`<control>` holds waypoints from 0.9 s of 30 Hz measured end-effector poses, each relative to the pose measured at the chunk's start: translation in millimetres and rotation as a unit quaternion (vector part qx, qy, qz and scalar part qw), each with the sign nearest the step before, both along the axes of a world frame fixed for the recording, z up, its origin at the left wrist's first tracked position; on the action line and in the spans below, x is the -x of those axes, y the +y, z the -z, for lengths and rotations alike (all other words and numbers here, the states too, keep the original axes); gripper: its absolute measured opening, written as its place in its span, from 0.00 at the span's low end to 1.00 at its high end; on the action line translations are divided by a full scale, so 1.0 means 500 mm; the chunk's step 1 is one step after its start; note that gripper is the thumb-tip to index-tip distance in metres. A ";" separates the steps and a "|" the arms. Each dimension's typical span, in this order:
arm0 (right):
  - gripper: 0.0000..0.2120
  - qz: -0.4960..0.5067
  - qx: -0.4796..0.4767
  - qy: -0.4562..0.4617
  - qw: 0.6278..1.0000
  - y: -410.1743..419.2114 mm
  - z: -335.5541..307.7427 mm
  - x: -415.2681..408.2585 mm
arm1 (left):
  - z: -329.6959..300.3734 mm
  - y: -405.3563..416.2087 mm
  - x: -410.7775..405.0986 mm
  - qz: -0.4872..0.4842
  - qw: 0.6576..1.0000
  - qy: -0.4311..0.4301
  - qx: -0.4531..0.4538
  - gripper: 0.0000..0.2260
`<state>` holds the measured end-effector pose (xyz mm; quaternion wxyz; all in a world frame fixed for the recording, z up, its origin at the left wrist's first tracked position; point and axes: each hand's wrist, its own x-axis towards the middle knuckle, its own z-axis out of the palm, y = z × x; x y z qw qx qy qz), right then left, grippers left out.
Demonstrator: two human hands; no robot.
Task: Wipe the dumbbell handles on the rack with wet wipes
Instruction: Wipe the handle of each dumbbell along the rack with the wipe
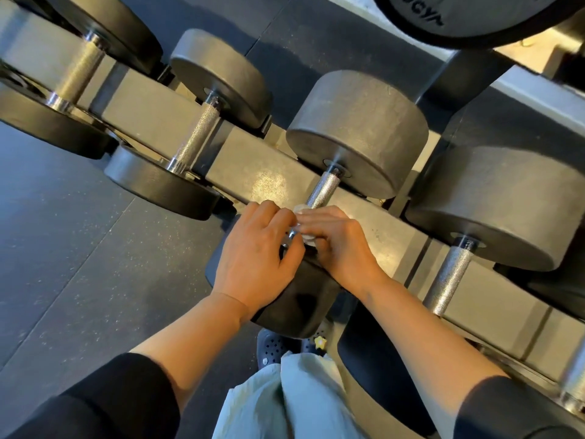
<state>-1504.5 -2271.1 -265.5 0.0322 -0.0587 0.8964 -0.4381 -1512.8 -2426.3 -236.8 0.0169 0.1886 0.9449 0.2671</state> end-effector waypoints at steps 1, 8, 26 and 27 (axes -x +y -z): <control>0.10 -0.012 -0.014 -0.018 1.000 0.003 -0.002 0.000 | 0.001 0.001 0.001 0.001 1.000 0.000 0.000 0.10; 0.15 -0.005 -0.002 0.010 1.000 0.000 -0.031 0.001 | -0.001 -0.001 -0.001 -0.012 1.000 0.004 -0.019 0.11; 0.17 0.117 -0.373 0.043 0.920 -0.088 -0.042 0.102 | 0.073 -0.108 0.103 0.094 0.966 -0.145 -0.193 0.15; 0.17 0.112 -0.384 0.034 0.916 -0.094 -0.044 0.099 | 0.075 -0.109 0.105 0.106 0.965 -0.150 -0.189 0.17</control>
